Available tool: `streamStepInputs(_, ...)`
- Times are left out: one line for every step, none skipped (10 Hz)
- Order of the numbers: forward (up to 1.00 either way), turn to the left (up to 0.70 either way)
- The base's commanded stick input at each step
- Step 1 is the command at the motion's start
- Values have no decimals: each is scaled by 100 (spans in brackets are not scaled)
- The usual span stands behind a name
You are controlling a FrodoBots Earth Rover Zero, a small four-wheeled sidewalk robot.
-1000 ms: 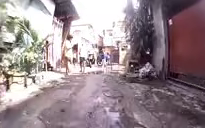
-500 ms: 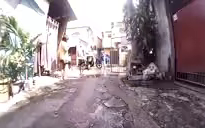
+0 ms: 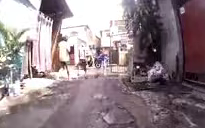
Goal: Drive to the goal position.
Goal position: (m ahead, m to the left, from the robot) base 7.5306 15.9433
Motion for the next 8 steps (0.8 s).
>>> streamStepInputs(0, 0)
streamStepInputs(11, 0)
streamStepInputs(70, 9)
streamStepInputs(70, 27)
streamStepInputs(70, 27)
streamStepInputs(70, 27)
streamStepInputs(70, 16)
streamStepInputs(70, 0)
